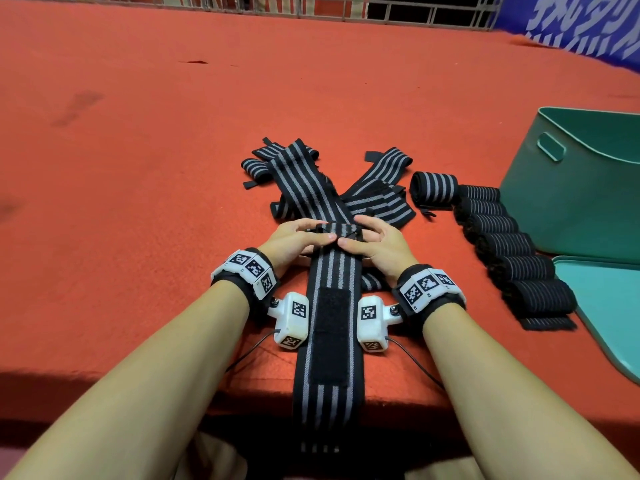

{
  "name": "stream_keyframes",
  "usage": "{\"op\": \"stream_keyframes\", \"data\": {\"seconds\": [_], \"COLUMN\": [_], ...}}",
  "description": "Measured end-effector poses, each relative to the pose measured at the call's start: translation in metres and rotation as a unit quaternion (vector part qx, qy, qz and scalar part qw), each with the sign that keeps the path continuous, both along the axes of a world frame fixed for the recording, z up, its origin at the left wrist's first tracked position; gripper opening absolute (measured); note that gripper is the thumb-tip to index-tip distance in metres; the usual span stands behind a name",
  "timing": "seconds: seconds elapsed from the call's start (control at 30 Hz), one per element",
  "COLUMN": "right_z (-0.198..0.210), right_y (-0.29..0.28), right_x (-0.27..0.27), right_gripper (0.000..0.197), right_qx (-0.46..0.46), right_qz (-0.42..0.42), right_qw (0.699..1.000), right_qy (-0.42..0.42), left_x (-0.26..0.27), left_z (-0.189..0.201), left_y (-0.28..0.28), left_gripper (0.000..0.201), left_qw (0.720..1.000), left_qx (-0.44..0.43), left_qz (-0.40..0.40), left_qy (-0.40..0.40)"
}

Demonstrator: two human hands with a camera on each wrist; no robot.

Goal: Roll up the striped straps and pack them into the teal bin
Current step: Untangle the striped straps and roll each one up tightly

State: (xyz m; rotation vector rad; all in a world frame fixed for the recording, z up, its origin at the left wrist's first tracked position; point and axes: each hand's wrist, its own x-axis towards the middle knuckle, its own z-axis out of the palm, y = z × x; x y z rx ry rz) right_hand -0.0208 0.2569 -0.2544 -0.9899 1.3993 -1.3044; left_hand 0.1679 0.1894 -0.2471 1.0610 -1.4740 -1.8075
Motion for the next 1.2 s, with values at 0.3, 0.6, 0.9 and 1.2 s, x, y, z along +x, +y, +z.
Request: {"op": "stream_keyframes", "data": {"seconds": [0.3,0.6,0.9,1.2], "right_z": [0.002,0.001,-0.002,-0.005], "right_y": [0.002,0.002,0.0,-0.001], "right_x": [-0.001,-0.001,-0.002,-0.003], "right_gripper": [0.052,0.048,0.048,0.044], "right_qx": [-0.017,-0.018,-0.015,-0.017], "right_qz": [-0.015,-0.014,-0.01,-0.021], "right_qw": [0.999,1.0,1.0,0.999], "right_qy": [-0.024,0.011,0.002,-0.019], "left_x": [-0.002,-0.005,-0.004,0.0], "left_z": [0.014,0.014,0.016,0.009], "left_y": [0.01,0.01,0.006,0.005], "left_gripper": [0.005,0.006,0.046,0.031], "left_qw": [0.998,0.999,0.996,0.997], "left_qx": [-0.003,0.018,0.042,0.016], "left_qz": [-0.037,-0.028,-0.07,-0.048], "left_qy": [-0.05,-0.028,-0.048,-0.054]}}
